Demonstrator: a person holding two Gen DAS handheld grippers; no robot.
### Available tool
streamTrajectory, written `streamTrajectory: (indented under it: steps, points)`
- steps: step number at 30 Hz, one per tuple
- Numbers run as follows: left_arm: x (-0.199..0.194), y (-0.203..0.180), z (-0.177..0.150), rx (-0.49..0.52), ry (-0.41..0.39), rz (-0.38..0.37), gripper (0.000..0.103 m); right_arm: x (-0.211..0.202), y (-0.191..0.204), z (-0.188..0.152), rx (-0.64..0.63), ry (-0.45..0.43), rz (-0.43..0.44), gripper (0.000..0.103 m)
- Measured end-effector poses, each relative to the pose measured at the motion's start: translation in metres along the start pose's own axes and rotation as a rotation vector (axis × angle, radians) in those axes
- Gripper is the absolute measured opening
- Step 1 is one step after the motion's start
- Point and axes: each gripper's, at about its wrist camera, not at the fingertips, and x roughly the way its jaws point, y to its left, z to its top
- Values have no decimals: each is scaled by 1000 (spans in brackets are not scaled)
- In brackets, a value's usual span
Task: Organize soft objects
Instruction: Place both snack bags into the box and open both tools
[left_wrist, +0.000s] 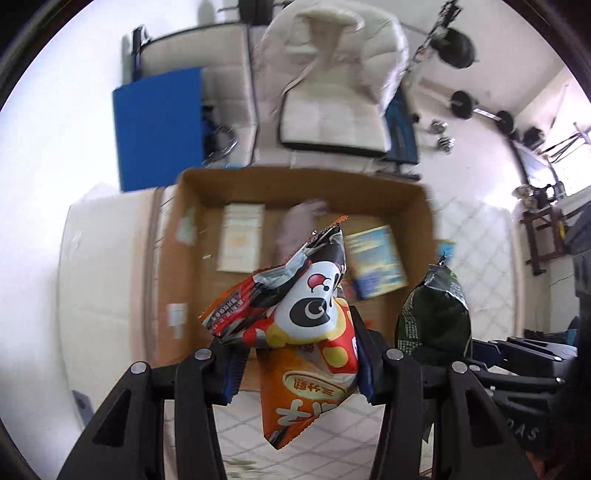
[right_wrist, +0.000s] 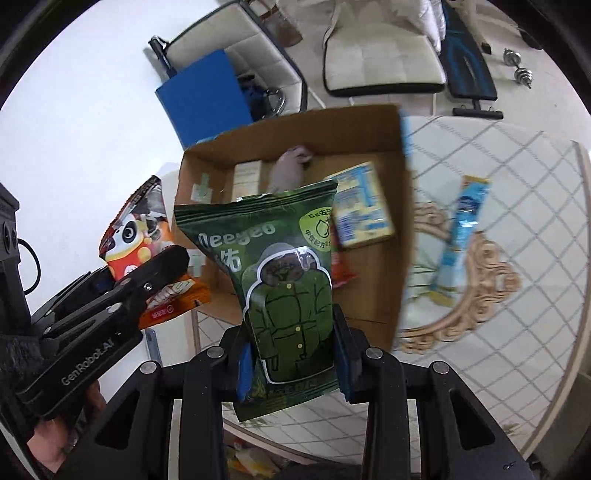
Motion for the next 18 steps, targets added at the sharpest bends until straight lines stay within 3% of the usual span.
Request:
streamTrajectory:
  steps: [5, 9, 16, 18]
  points:
    - [42, 50, 5, -25, 107, -4, 46, 66, 41, 18, 15, 53, -48, 38]
    - [81, 75, 10, -36, 189, -24, 46, 108, 49, 27, 21, 93, -94, 38]
    - [120, 87, 4, -58, 286, -48, 48, 155, 56, 32, 28, 154, -119, 38]
    - [123, 89, 3, -71, 299, -66, 48, 159, 58, 31, 19, 157, -143, 46]
